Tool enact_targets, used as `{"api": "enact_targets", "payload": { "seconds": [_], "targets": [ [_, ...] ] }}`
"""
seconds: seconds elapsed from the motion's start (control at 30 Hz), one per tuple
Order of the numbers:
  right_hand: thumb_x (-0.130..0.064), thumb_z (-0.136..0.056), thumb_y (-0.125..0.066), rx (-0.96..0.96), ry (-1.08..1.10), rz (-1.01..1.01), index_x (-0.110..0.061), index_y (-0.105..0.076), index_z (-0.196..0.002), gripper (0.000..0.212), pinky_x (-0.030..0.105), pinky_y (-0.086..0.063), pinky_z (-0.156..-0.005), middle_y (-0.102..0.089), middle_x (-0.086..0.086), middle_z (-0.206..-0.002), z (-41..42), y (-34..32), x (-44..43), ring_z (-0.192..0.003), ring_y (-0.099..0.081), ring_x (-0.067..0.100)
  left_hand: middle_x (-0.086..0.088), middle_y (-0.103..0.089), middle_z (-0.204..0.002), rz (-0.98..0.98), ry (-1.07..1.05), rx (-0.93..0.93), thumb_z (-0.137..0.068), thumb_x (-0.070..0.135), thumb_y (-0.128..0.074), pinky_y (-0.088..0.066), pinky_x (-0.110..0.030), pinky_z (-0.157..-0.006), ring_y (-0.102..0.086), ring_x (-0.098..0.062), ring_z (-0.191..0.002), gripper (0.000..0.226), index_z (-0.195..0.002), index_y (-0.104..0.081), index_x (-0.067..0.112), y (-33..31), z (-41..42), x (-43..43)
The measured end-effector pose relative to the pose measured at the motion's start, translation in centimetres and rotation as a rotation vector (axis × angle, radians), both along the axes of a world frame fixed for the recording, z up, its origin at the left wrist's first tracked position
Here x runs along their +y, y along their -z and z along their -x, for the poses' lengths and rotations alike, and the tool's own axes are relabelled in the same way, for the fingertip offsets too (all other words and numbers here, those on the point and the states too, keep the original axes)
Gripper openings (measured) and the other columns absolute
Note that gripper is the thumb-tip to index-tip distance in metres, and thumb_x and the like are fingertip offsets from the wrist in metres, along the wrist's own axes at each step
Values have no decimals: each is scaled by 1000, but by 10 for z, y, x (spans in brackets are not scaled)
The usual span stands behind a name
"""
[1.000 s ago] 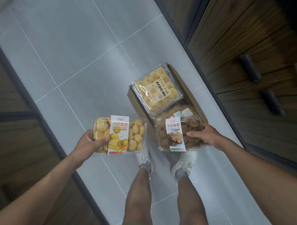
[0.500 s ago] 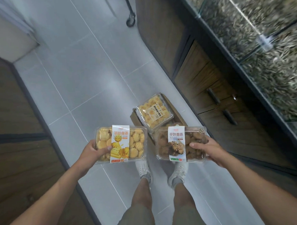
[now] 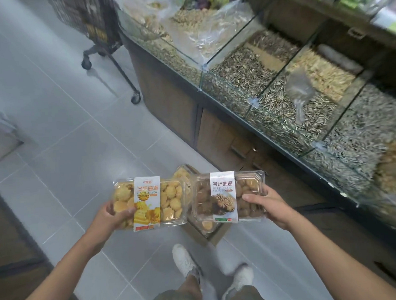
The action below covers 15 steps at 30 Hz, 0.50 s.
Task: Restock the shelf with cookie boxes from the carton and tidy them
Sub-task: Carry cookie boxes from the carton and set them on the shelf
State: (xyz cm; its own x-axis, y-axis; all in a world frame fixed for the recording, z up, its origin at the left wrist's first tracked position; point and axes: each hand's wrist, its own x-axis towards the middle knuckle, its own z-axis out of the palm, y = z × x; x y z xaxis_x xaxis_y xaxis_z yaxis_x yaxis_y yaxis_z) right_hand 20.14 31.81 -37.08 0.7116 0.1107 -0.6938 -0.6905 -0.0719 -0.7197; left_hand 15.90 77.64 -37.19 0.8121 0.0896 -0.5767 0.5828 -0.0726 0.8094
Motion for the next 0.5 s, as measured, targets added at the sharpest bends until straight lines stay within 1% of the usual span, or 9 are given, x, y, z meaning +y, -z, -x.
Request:
{"api": "enact_targets", "payload": {
  "seconds": [0.03,0.07,0.13,0.17,0.23,0.3,0.37,0.4,0.5],
  "targets": [
    [-31,-67,-98,-25,24,-19,-19,-62,-134,76,61,-54,-101,-74,13,-125,5,-8,-5,-114,-72,37,3,-83,-96,7,10,-20,-29,65,-95,-60,-25,-70,-79,-21,-94,102,-113,-69,14,-6,-2,-3],
    [-27,-69,-97,-44,55,-38,-17,-62,-135,75,62,-53,-103,-74,14,-126,10,-15,-12,-115,-72,38,3,-83,-97,19,17,-45,-30,64,-96,-60,-24,-70,-79,-20,-94,103,-115,-68,13,-12,-5,-9],
    [-25,-68,-98,-78,126,-75,-15,-61,-136,78,63,-50,-106,-73,17,-128,23,-27,-27,-118,-70,40,0,-83,-102,37,46,-87,-25,72,-97,-61,-29,-74,-80,-21,-93,116,-119,-67,12,-21,-9,-18],
    [-26,-66,-99,-94,161,-87,-13,-61,-136,81,64,-48,-108,-72,18,-129,30,-31,-34,-119,-69,42,-1,-82,-104,44,72,-106,-25,73,-97,-63,-29,-74,-80,-21,-92,118,-121,-66,11,-27,-11,-25],
    [-30,-60,-102,-131,224,-98,-10,-62,-136,88,65,-46,-109,-71,21,-129,47,-42,-51,-119,-68,44,-4,-82,-108,63,119,-144,-32,66,-99,-64,-26,-73,-80,-21,-92,114,-124,-65,9,-37,-13,-39],
    [-37,-51,-105,-176,273,-79,-7,-63,-135,98,62,-49,-108,-72,21,-126,67,-55,-67,-117,-69,43,-6,-81,-113,73,157,-173,-35,62,-101,-65,-28,-76,-79,-25,-98,113,-127,-64,8,-44,-11,-57],
    [-43,-41,-106,-218,320,-57,-5,-64,-133,108,56,-53,-103,-74,20,-123,91,-67,-85,-113,-72,40,-6,-81,-114,89,196,-193,-30,66,-101,-66,-31,-78,-79,-27,-100,115,-125,-65,12,-52,-7,-77],
    [-44,-39,-106,-233,348,-62,-5,-65,-132,109,55,-54,-103,-74,20,-123,105,-72,-94,-112,-72,39,-5,-81,-114,96,218,-204,-29,67,-101,-66,-34,-80,-79,-27,-100,115,-124,-65,13,-56,-4,-88],
    [-41,-43,-105,-266,437,-101,-6,-66,-131,102,60,-49,-107,-73,22,-124,150,-83,-124,-116,-70,42,-6,-80,-117,116,281,-222,-31,67,-101,-60,-48,-94,-78,-30,-103,115,-127,-65,16,-68,11,-126]
  ]
}}
